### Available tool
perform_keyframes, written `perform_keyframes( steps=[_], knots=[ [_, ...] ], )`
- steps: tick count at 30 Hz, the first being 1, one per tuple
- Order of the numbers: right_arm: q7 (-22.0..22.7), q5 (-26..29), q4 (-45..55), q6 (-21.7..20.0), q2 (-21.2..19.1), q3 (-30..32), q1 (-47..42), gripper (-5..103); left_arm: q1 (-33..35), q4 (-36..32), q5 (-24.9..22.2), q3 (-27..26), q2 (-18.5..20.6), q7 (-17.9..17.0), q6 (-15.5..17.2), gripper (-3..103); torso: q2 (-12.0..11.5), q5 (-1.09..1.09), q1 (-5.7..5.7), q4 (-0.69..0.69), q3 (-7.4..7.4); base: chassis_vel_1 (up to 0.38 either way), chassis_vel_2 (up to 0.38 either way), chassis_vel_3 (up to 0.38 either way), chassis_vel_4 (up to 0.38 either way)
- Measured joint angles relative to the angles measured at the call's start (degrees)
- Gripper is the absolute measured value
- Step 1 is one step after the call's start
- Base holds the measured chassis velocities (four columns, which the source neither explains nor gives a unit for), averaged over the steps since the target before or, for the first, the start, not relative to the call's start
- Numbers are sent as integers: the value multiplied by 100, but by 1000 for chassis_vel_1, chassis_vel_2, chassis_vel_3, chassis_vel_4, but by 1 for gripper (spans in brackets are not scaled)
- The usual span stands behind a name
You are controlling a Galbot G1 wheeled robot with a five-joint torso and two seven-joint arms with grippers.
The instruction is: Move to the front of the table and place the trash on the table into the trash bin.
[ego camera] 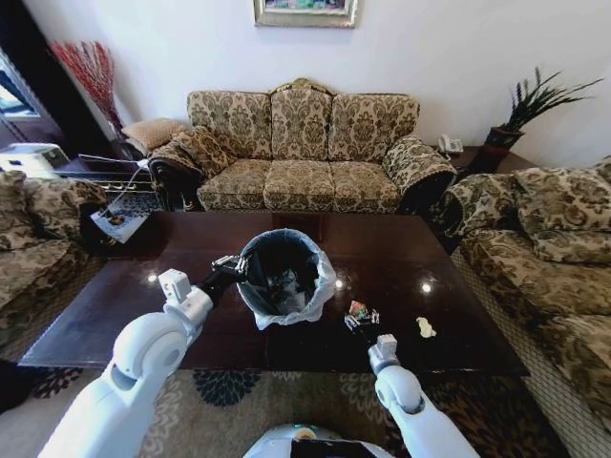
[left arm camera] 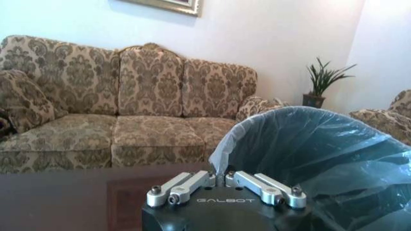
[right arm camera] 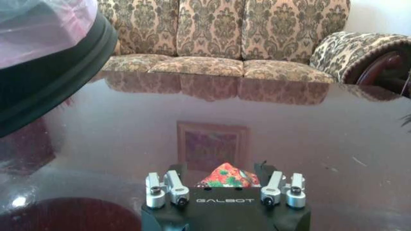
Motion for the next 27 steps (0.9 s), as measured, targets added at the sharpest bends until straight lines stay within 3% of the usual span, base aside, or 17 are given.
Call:
perform_keyframes(
  steps=[14, 15, 19, 21, 23, 27],
  knots=[
    [13, 137, -249, 59, 35, 109, 20, 64, -28, 10, 1, 3, 12, 7, -8, 2, 0, 1, 0, 0, 0, 0, 0, 0, 0],
    [15, 151, -249, 61, 36, 118, 19, 57, -29, 10, 1, 4, 12, 7, -8, 2, 0, 1, 0, 0, 0, 0, 0, 0, 0],
    [25, 177, -278, 126, 34, 140, 16, 50, -49, 10, 1, 8, 11, 5, -8, 2, 0, 1, 0, 0, 0, 0, 0, 0, 0],
    [30, 191, -288, 151, 34, 148, 10, 34, -60, 10, 1, 8, 11, 1, -8, 2, 0, 0, 0, 0, 0, 0, 0, 0, 0],
    [31, 195, -290, 159, 34, 152, 8, 34, -61, 10, 1, 8, 12, -1, -8, 2, 0, 0, 0, 0, 0, 0, 0, 0, 0],
    [33, 207, -307, 201, 34, 156, 2, 18, -62, 9, 0, 5, 5, -7, -8, 2, 0, 0, 0, 0, -1, 0, 0, 0, 0]
  ],
)
